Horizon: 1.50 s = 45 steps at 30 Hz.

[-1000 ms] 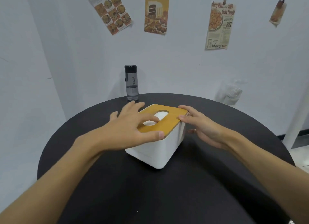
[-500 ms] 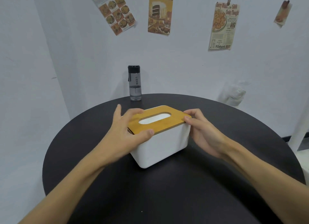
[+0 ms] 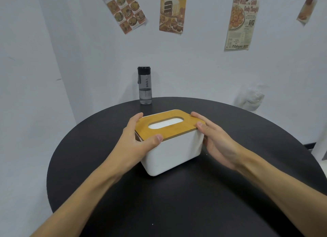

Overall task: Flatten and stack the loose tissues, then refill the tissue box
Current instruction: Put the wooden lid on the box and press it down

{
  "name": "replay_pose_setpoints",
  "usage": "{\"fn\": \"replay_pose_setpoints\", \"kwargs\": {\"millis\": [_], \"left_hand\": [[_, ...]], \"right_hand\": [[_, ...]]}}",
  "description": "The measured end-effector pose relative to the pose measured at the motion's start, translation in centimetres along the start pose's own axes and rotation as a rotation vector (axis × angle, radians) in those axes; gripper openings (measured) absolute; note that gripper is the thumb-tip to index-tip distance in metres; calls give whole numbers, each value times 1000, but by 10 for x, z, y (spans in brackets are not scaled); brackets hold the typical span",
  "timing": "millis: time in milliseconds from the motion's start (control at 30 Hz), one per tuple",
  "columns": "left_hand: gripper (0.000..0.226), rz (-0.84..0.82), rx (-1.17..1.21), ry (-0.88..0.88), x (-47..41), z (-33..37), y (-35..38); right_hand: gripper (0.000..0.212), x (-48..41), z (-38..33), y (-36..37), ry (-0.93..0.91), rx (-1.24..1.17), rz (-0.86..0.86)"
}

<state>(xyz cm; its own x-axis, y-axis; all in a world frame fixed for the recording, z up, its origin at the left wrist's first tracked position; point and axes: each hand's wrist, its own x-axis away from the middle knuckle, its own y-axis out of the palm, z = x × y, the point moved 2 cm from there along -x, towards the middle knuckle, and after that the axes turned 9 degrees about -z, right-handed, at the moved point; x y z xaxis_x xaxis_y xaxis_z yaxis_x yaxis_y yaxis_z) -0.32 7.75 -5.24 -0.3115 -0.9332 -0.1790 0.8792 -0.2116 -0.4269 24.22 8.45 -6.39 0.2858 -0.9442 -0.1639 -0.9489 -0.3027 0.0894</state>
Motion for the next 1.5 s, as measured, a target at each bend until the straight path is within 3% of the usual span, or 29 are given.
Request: {"fn": "replay_pose_setpoints", "kwargs": {"millis": [133, 300, 367, 467, 567, 667, 733, 900, 1067, 1133, 1267, 1500], "left_hand": [[111, -5, -37, 9, -3, -1, -3], [102, -159, -130, -7, -14, 9, -17], [114, -237, -176, -35, -19, 14, -26], [118, -237, -281, -32, -22, 20, -36], [100, -253, -415, 11, -24, 29, -35], [71, -336, -488, 15, -28, 34, -26], [70, -346, -505, 15, -31, 34, -22], [63, -368, -505, 47, -35, 34, -26], [69, -429, -531, 15, -41, 38, -32], [70, -435, -518, 14, -43, 38, -32], [72, -428, -432, 21, -43, 40, -30], [81, -411, -443, 9, -39, 45, -29]], "right_hand": [[67, 0, 1, 2, 16, 11, 48], [36, 0, -1, 11, 22, 94, 99], [29, -2, -6, 11, 54, 138, 105], [15, -5, -24, 5, -8, 410, 120], [24, -11, -54, 8, -132, 758, -82], [24, -20, -69, 16, -9, 883, -362], [28, -26, -72, 16, 62, 921, -438], [46, -32, -70, 8, 173, 917, -480], [99, -44, -63, 0, 254, 770, -453], [110, -49, -59, -6, 289, 676, -475], [107, -53, -58, -11, 283, 680, -510], [76, -55, -67, -8, 281, 838, -523]]}}
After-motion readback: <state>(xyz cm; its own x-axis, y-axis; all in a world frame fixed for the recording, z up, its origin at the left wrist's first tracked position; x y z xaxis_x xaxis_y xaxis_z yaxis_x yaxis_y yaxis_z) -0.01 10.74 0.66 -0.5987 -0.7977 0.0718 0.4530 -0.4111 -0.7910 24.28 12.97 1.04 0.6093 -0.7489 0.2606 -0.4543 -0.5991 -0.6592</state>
